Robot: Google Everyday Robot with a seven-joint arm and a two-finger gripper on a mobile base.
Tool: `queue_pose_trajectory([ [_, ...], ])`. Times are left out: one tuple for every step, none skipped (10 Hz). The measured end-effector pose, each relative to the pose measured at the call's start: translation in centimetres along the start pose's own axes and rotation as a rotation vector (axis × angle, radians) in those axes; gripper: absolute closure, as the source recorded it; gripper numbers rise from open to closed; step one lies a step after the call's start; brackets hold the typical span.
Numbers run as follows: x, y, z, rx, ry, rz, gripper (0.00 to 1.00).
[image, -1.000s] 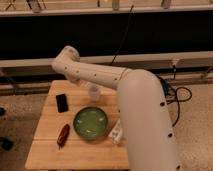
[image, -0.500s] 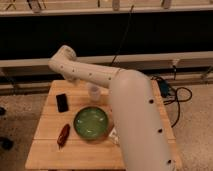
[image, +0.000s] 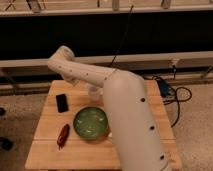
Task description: Push the eraser across the table
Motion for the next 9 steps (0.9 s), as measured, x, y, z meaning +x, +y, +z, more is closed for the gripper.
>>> queue_pose_trajectory([
  [-0.2,-0.3,0.1,-0.003,-0.003,-0.002,0.96],
  [-0.1,-0.2,0.5,-0.008,-0.001,-0.001,0.96],
  [-0.1,-0.4,1.0,-0.013,0.003,0.004,0.96],
  [-0.4,-0.7,1.3,-0.01,0.002,0.005,0.96],
  [-0.7,-1.2,1.5,-0.002,0.0,0.006,0.96],
  [-0.7,-1.6,1.6,0.003,0.0,0.011,0.96],
  [-0.2,-1.9,2.0,0.004,0.001,0.015,0.96],
  [0.2,-2.2,2.4,0.005,0.004,0.019,0.96],
  [0.3,-2.5,2.6,0.009,0.004,0.021,0.96],
])
